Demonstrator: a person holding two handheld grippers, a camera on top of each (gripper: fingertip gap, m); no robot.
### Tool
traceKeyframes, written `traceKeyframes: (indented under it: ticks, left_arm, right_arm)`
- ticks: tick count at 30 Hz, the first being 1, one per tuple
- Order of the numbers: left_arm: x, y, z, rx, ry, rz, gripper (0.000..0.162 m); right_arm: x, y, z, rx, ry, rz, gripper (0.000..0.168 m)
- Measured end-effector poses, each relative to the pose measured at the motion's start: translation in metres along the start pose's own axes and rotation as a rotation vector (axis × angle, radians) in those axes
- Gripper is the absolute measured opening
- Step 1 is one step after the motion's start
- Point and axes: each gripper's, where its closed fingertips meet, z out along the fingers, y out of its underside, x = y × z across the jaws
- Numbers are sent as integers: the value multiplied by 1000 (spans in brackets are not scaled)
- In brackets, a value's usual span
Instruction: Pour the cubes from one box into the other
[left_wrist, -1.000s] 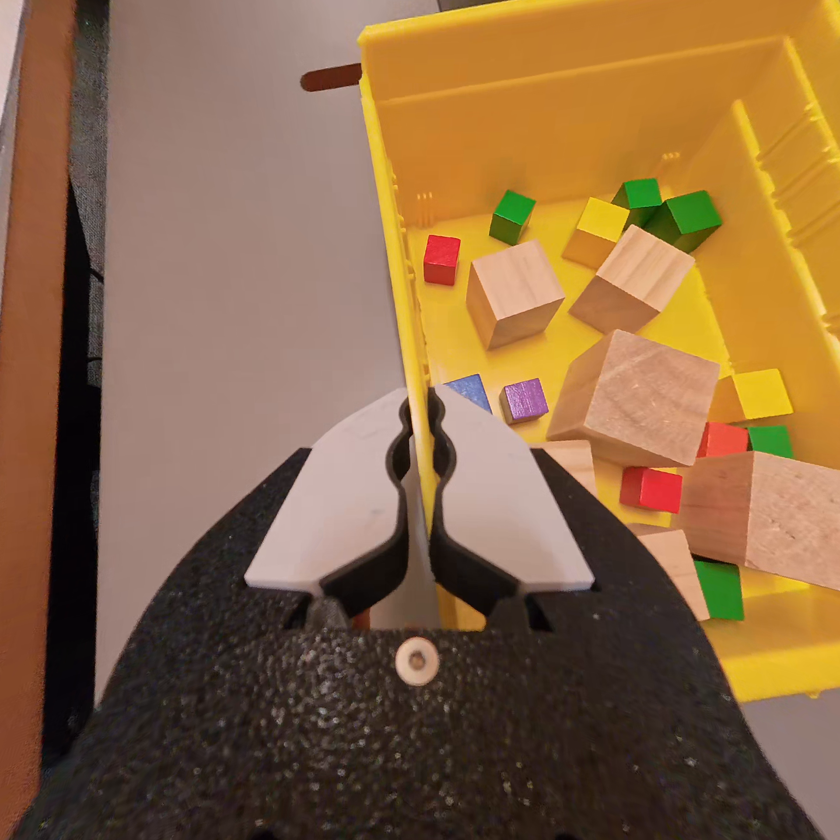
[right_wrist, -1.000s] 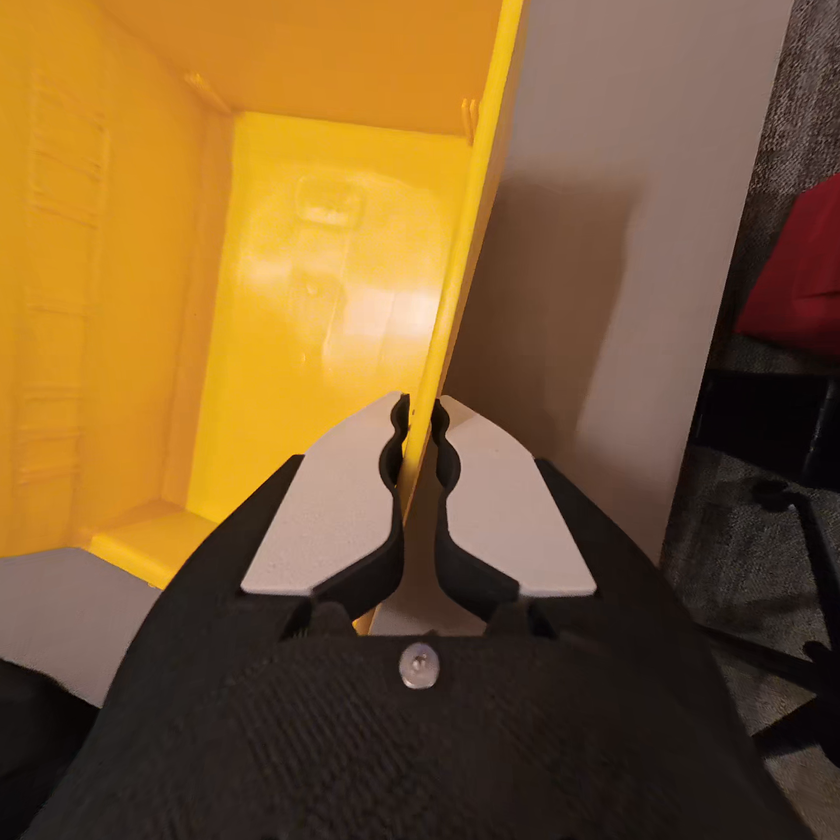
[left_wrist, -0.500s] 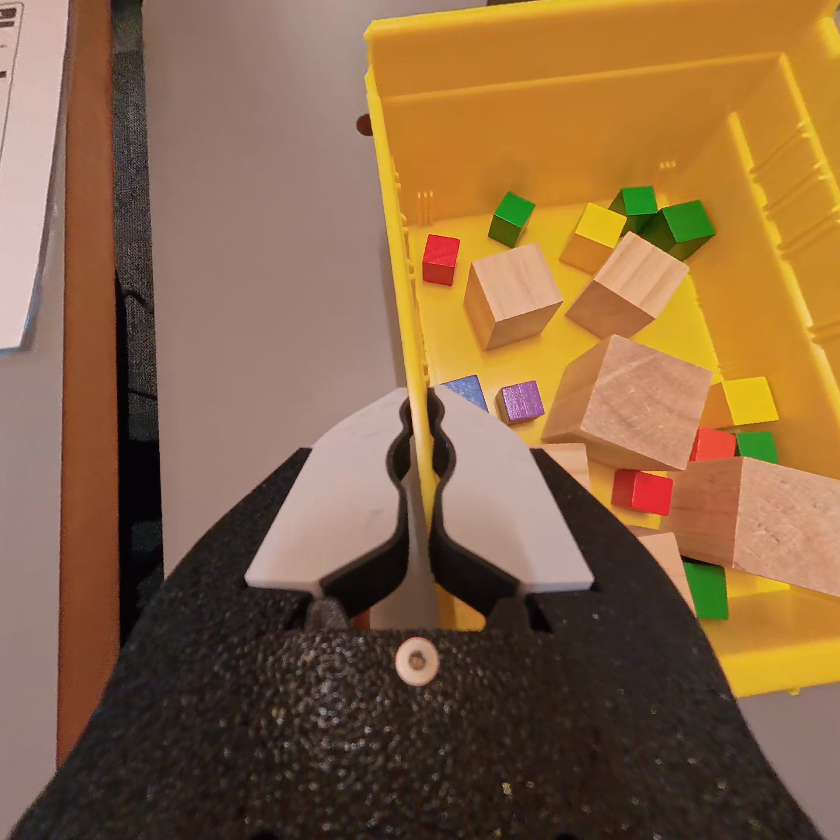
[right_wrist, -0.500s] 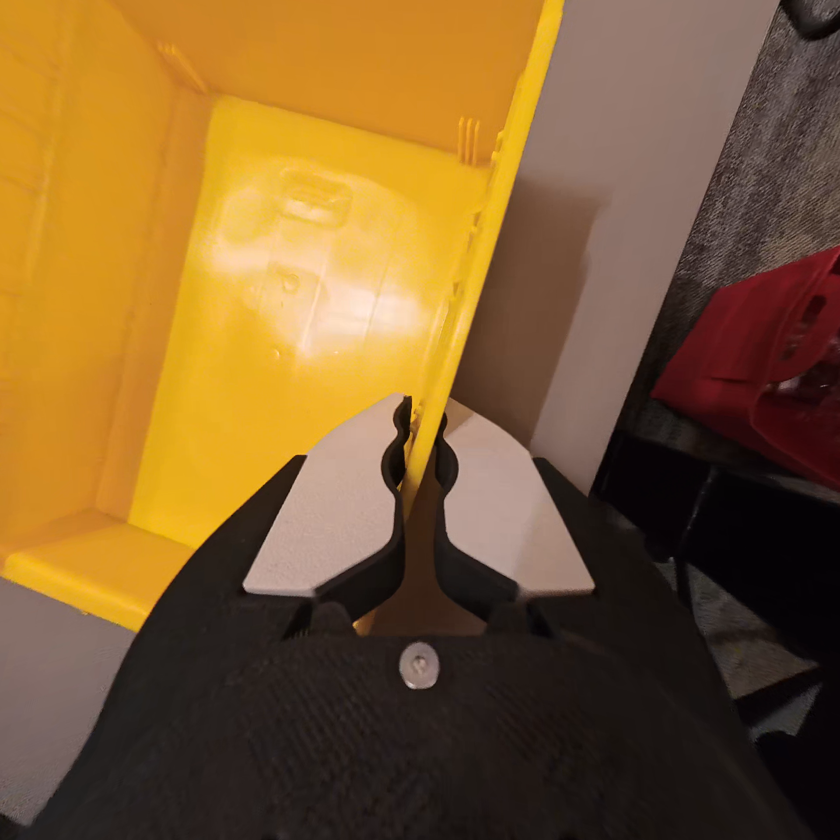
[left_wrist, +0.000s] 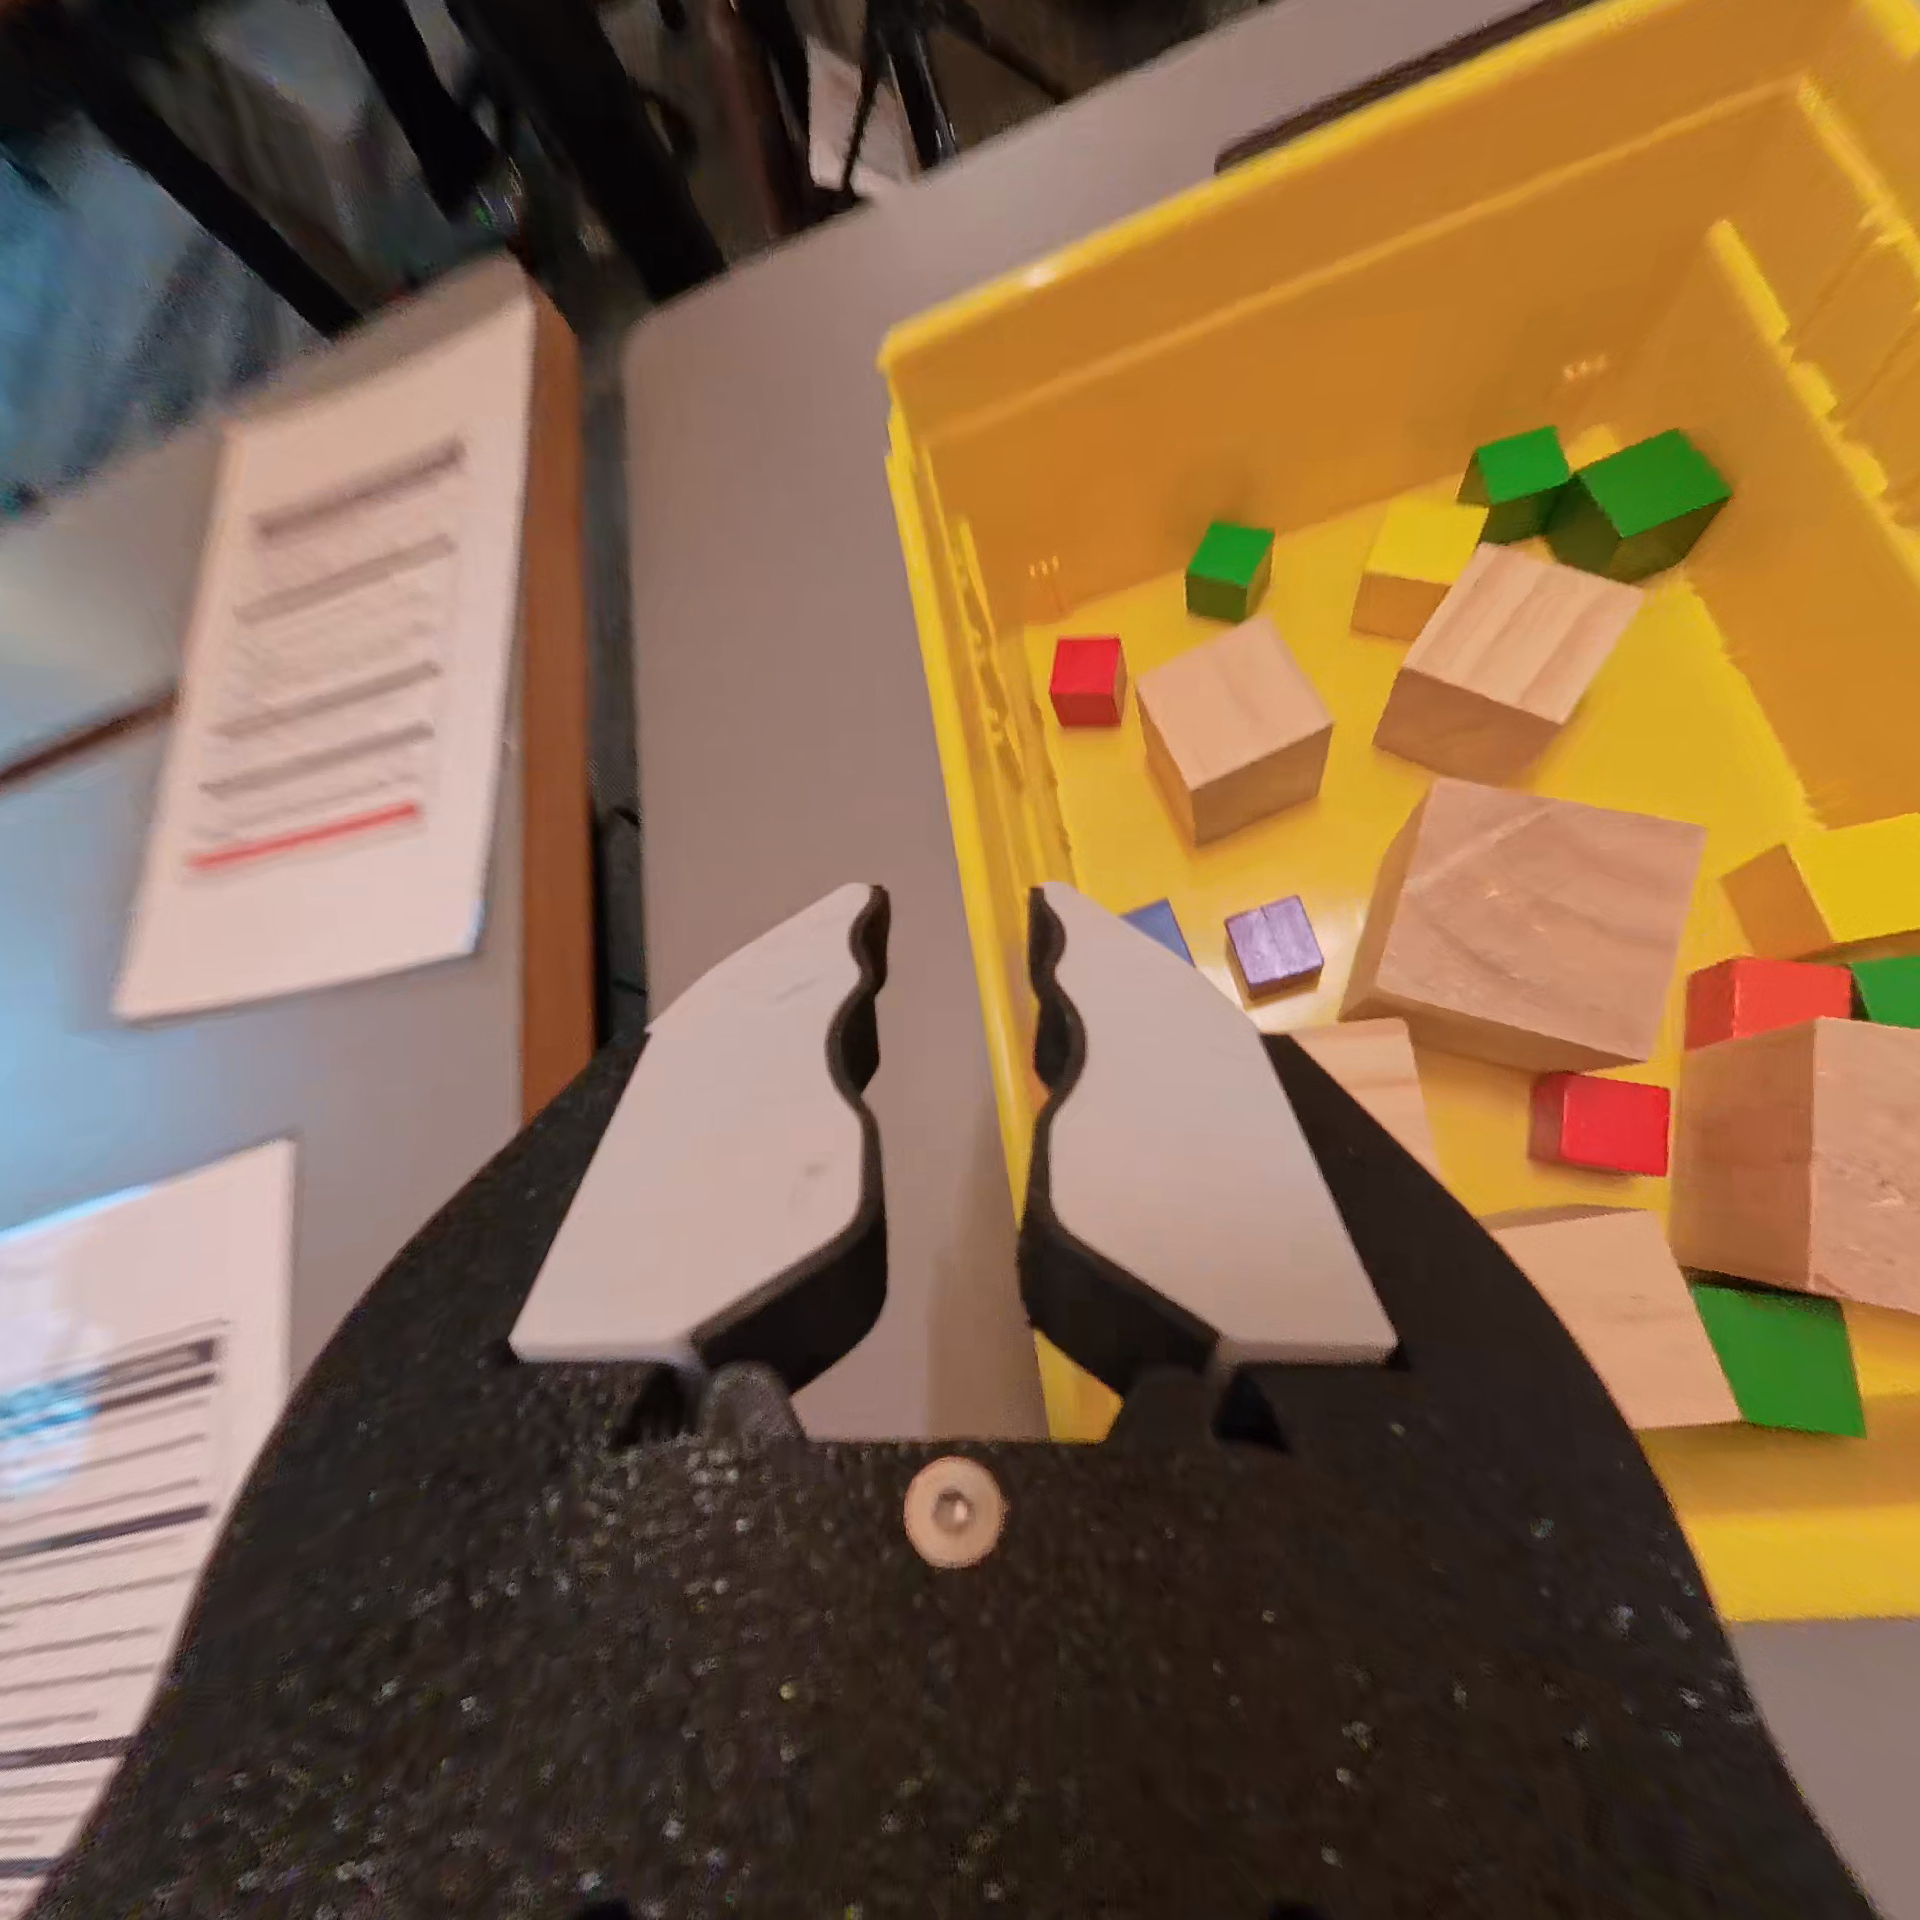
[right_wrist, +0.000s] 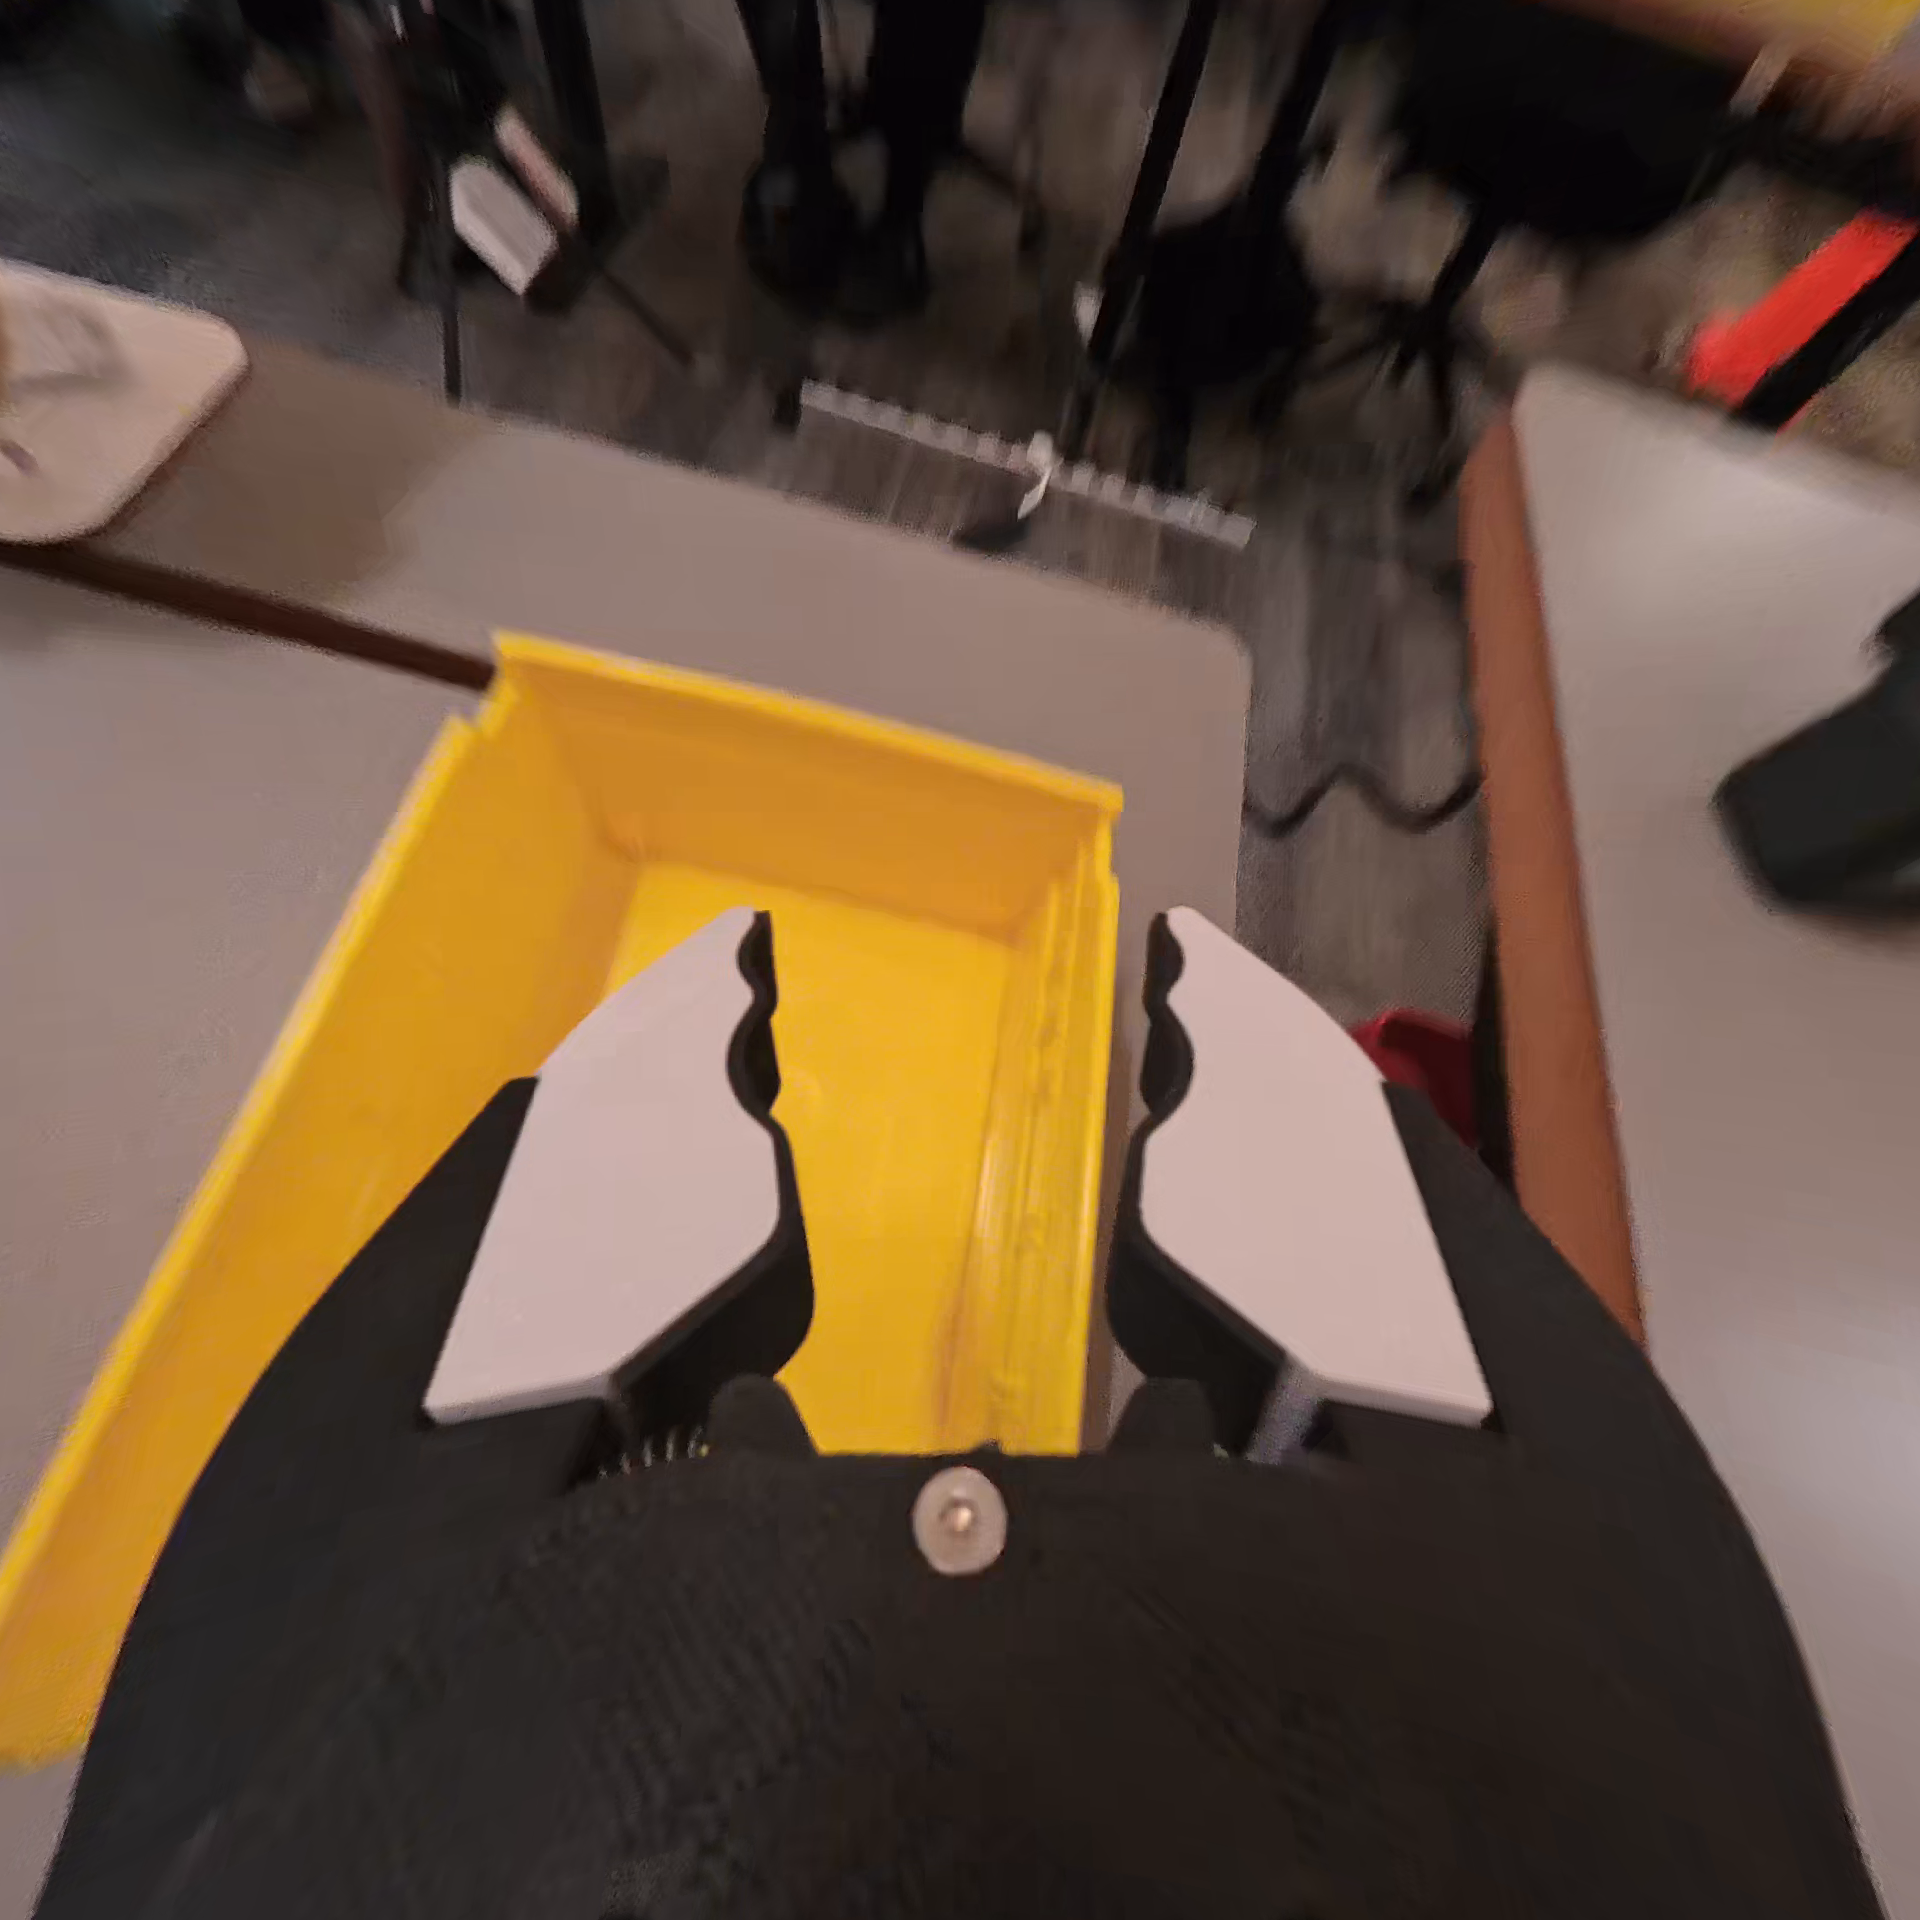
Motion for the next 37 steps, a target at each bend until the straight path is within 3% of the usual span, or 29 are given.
traceKeyframes:
  ticks: [1, 2, 4, 7, 11, 14, 17, 21, 27, 31, 37]
  left_arm:
    - [0, -9, -6, 30, -15, 32, 27]
    - [1, -17, -13, 57, -27, 54, 27]
    - [0, -32, -26, 103, -57, 49, 29]
    - [5, -52, -50, 184, -42, -12, 43]
    - [13, -64, -76, 266, -19, -68, 67]
    - [23, -52, -79, 199, 24, -54, 67]
    - [15, -37, -77, 126, -2, -47, 64]
    - [9, -21, -73, 37, 44, -78, 59]
    - [5, -6, -53, -120, 114, -109, 56]
    - [7, -3, -40, -223, 166, -126, 52]
    - [2, -4, -20, -353, 200, -138, 50]
  right_arm:
    - [-16, -23, -8, 70, 30, -60, 76]
    - [-35, -45, -16, 144, 62, -124, 87]
    - [-84, -84, -28, 280, 85, -232, 91]
    - [-173, -116, -28, 344, 3, -296, 103]
    - [-290, -146, -23, 417, -189, -204, 108]
    - [-372, -154, -17, 415, -348, -91, 106]
    - [-442, -153, -9, 347, -454, -63, 99]
    - [-514, -129, 15, 148, -413, -55, 94]
    - [-632, -100, 23, -115, -617, -85, 91]
    - [-672, -101, 32, -258, -688, -45, 91]
    - [-692, -82, 63, -484, -680, 89, 91]
